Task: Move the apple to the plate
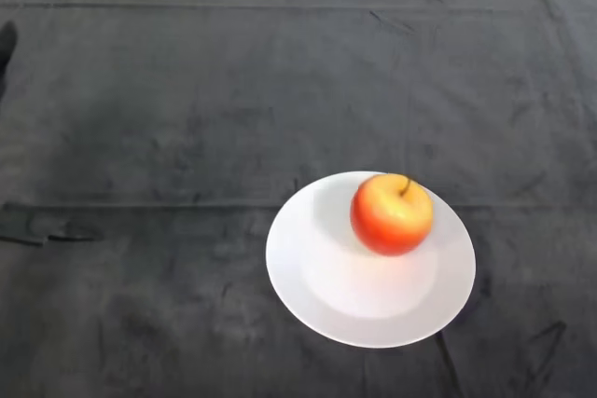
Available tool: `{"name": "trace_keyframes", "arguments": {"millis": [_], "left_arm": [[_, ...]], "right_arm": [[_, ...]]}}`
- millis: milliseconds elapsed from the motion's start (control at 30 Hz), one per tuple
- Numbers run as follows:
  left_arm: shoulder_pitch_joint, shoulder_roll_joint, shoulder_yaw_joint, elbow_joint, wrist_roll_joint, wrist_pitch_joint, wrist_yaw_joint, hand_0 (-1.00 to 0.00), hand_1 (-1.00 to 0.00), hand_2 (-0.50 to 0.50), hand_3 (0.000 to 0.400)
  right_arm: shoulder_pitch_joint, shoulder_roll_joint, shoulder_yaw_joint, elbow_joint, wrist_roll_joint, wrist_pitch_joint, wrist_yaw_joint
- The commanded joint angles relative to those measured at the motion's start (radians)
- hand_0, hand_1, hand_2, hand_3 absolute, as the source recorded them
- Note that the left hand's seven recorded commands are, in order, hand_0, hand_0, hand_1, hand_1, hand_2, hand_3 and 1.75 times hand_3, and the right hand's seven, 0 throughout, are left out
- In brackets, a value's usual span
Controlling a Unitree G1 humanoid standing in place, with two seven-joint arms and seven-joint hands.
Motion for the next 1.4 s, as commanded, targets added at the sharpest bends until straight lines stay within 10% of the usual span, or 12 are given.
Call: {"name": "trace_keyframes", "arguments": {"millis": [33,667,1400], "left_arm": [[0.024,0.062,0.040,0.040,-0.020,-0.038,-0.006,0.00,0.00,0.00,0.000],[0.008,0.144,0.168,0.368,-0.018,-0.154,-0.021,0.00,0.00,0.00,0.000],[0.012,0.215,0.247,0.552,0.023,-0.175,0.110,0.00,0.00,0.00,0.000]], "right_arm": [[-0.003,-0.018,-0.0075,-0.021,0.0201,0.002,-0.0059],[-0.006,-0.021,-0.0078,-0.014,0.0197,0.003,-0.0031],[-0.010,-0.025,-0.0079,-0.005,0.0183,0.003,0.0011]]}}
